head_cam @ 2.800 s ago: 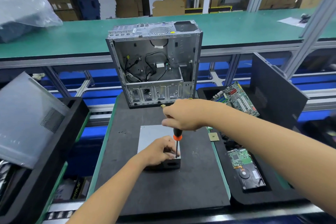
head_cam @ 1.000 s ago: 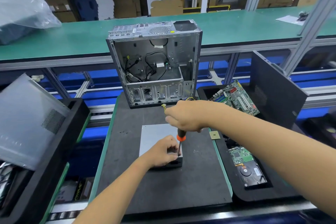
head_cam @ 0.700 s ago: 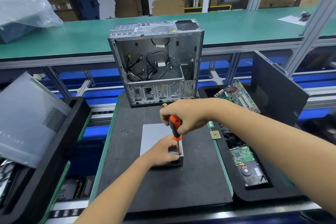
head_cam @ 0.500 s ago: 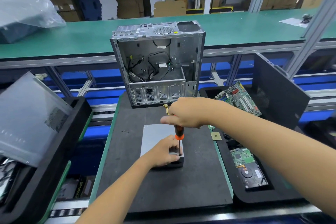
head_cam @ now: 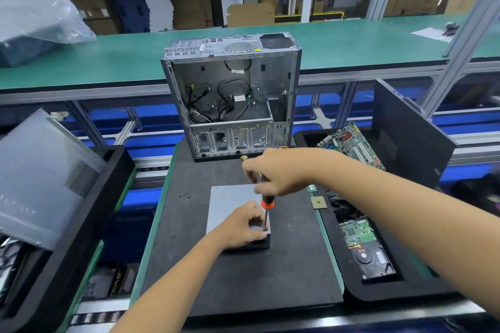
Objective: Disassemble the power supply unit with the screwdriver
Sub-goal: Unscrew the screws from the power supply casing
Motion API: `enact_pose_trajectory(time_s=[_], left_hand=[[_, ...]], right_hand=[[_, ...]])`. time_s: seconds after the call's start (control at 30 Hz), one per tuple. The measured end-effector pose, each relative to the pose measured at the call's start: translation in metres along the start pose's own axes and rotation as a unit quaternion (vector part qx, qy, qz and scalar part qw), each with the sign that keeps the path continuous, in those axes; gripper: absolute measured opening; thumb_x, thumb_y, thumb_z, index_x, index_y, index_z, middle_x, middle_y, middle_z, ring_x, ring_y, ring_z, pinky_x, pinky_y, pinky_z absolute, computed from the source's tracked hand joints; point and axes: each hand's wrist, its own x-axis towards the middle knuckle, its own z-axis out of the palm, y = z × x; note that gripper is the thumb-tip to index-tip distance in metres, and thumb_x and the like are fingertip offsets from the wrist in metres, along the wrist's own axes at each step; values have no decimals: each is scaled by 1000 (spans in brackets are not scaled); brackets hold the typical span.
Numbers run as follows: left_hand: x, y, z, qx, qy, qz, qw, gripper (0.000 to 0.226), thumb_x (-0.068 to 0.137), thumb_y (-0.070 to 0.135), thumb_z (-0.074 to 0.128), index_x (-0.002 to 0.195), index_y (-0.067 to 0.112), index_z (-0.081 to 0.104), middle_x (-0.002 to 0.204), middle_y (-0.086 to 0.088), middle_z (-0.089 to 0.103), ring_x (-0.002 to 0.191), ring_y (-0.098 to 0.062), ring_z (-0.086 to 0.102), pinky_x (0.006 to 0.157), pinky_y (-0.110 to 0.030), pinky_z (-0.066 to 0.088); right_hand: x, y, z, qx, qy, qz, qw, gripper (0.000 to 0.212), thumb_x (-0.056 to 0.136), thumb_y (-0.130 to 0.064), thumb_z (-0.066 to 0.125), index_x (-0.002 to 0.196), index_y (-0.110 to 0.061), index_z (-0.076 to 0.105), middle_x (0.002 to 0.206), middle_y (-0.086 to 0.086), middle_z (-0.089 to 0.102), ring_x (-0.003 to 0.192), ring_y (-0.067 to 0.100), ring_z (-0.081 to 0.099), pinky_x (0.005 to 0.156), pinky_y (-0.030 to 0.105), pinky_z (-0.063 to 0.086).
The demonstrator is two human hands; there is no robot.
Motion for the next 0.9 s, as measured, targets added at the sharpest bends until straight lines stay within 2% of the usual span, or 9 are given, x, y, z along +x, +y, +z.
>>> enact_pose_trajectory(time_s=[0.17,0.27,0.33,0.43,0.5,0.63,0.7,0.77,0.9], left_hand=[[-2,1,0,-27,3,-14,1000,15,76,6,73,83,-2,64,88,11,54,76,4,52,74,-15,44],[-2,3,0,-59,12,-24,998,19,75,5,74,70,21,65,86,6,57,71,3,53,69,-11,41],[-2,2,1,-69,22,-23,997,34,74,4,75,65,33,59,92,-1,60,75,-2,56,71,-13,42],[-2,1,2,-65,17,-25,997,12,74,4,77,76,8,66,86,8,56,72,3,53,70,-12,41],[-3,1,3,-64,24,-27,997,15,72,5,78,77,1,65,83,10,56,70,5,53,67,-11,41],[-1,0,5,-75,43,-22,996,30,70,5,81,59,22,58,85,-4,61,75,-3,63,68,-16,46],[-1,0,6,-72,51,-27,996,40,69,7,81,54,33,56,81,3,58,79,-14,66,70,-26,51],[-2,1,6,-74,53,-31,995,42,69,6,81,53,36,56,79,9,53,82,-20,67,73,-31,53],[-2,4,5,-73,58,-31,995,42,68,7,82,54,36,56,85,0,58,78,-13,64,69,-22,48]], right_hand=[[-3,-3,0,32,9,-51,998,15,82,-19,64,94,-16,56,85,-4,62,79,15,53,65,28,39],[3,-3,3,-38,0,30,999,38,98,-48,39,89,-14,52,77,6,66,77,24,61,68,36,48],[7,-2,3,-70,-9,47,996,44,102,-43,26,87,-10,51,75,14,67,73,29,63,64,38,47],[4,-1,1,-37,6,-5,999,20,98,-32,46,90,-14,50,72,-4,59,75,16,54,62,32,37],[-1,0,-2,27,1,-38,999,12,88,-21,60,96,-17,52,79,-8,60,78,14,52,64,31,39],[-2,1,2,61,8,-34,998,14,83,-21,64,93,-17,54,82,-6,65,71,8,54,62,27,42],[2,2,4,3,24,16,1000,27,94,-41,51,87,-15,50,75,-2,64,68,13,60,61,32,45],[5,4,5,-36,23,49,998,37,99,-42,36,83,-12,49,68,6,62,63,24,65,59,35,46],[1,5,-1,15,17,-22,1000,9,87,-23,59,93,-16,57,75,-13,55,69,8,51,60,27,39]])
